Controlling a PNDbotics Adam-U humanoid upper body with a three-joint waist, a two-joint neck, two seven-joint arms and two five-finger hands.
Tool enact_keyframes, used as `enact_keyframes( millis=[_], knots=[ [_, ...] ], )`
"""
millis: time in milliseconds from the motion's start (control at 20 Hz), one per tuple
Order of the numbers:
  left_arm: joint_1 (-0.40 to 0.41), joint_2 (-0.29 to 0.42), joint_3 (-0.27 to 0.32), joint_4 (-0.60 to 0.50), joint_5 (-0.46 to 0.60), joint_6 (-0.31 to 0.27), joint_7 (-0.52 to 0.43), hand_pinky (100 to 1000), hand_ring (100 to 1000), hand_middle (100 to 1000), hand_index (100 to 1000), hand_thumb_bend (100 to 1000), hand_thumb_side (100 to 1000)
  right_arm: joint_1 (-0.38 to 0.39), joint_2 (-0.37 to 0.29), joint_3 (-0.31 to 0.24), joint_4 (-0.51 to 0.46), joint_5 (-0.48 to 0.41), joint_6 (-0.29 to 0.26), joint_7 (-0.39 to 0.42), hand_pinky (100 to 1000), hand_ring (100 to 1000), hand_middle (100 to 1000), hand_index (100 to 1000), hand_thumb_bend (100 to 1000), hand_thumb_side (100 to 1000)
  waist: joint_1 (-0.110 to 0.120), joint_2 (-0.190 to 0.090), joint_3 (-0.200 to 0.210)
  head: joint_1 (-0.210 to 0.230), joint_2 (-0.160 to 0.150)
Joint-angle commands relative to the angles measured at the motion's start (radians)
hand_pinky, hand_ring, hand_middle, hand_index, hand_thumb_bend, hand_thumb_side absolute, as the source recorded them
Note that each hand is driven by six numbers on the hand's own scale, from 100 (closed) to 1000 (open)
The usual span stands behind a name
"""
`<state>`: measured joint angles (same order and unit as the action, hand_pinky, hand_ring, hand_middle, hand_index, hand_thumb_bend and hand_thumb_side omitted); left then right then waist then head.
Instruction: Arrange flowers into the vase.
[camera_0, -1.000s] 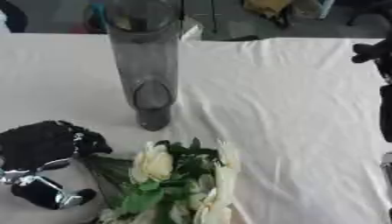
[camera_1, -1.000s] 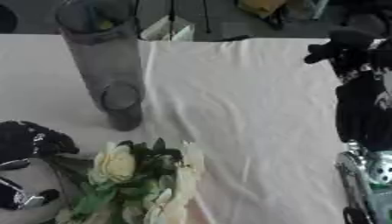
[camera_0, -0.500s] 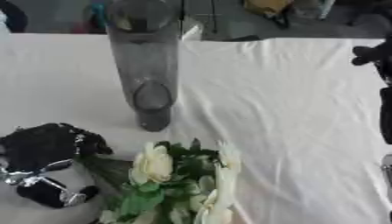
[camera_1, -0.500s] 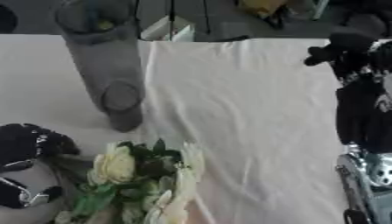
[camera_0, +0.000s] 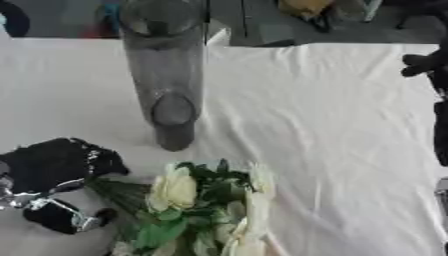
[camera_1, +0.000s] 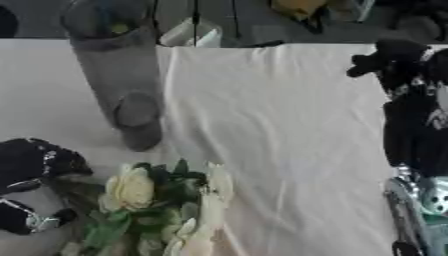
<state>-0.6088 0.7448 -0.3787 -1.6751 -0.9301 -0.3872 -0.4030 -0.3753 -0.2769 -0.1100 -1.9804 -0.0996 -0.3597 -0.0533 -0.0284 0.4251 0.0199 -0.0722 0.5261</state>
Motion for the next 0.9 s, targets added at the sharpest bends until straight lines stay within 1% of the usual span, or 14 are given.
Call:
enact_keyframes(
  millis=[50,200,250,350,500,600,700,750,900],
  knots=[
    [-0.009,0.009,-0.007,0.015,-0.004,-0.003,0.001,576,651,699,829,258,631,-0.009,-0.011,-0.002,-0.020,0.005,0.001,0.000,748,551,533,711,100,1000,0.008,-0.002,0.000,0.002,-0.011],
    [-0.012,0.003,-0.007,0.031,-0.004,-0.002,0.006,557,612,658,802,231,632,-0.009,-0.011,-0.002,-0.020,0.005,0.001,-0.001,747,551,533,711,100,1000,0.007,-0.002,0.002,0.001,-0.013],
    [-0.013,0.002,-0.007,0.036,-0.004,-0.001,0.008,536,583,619,773,223,629,-0.009,-0.011,-0.003,-0.020,0.005,0.001,-0.001,747,551,533,711,100,1000,0.007,-0.001,0.002,0.001,-0.012],
    [-0.014,-0.001,-0.007,0.048,-0.002,0.000,0.010,518,554,595,749,213,628,-0.009,-0.011,-0.003,-0.020,0.006,0.001,-0.001,748,551,532,711,100,1000,0.007,-0.001,0.003,0.001,-0.011],
    [-0.016,-0.005,-0.007,0.057,0.002,-0.001,0.016,494,529,575,724,184,623,-0.008,-0.010,-0.004,-0.020,0.007,0.002,-0.001,748,551,532,711,100,1000,0.006,-0.001,0.003,0.001,-0.011],
    [-0.016,-0.007,-0.005,0.060,0.005,0.000,0.022,474,516,568,714,135,618,-0.008,-0.010,-0.004,-0.020,0.008,0.002,-0.001,748,550,532,711,100,1000,0.006,0.000,0.003,0.001,-0.011],
    [-0.018,-0.009,-0.002,0.061,0.010,0.006,0.032,468,510,564,709,124,619,-0.008,-0.010,-0.004,-0.020,0.008,0.002,-0.001,748,550,532,711,100,1000,0.005,0.000,0.003,0.001,-0.010],
    [-0.020,-0.010,-0.002,0.061,0.012,0.008,0.039,435,477,538,684,100,615,-0.008,-0.010,-0.003,-0.020,0.007,0.002,-0.001,748,550,531,712,100,1000,0.005,0.000,0.003,0.001,-0.010],
    [-0.026,-0.011,-0.002,0.060,0.006,0.013,0.073,394,457,526,669,100,611,-0.008,-0.009,-0.003,-0.020,0.009,0.004,0.001,748,549,531,712,100,1000,0.006,0.001,0.003,0.002,-0.012]
  ],
)
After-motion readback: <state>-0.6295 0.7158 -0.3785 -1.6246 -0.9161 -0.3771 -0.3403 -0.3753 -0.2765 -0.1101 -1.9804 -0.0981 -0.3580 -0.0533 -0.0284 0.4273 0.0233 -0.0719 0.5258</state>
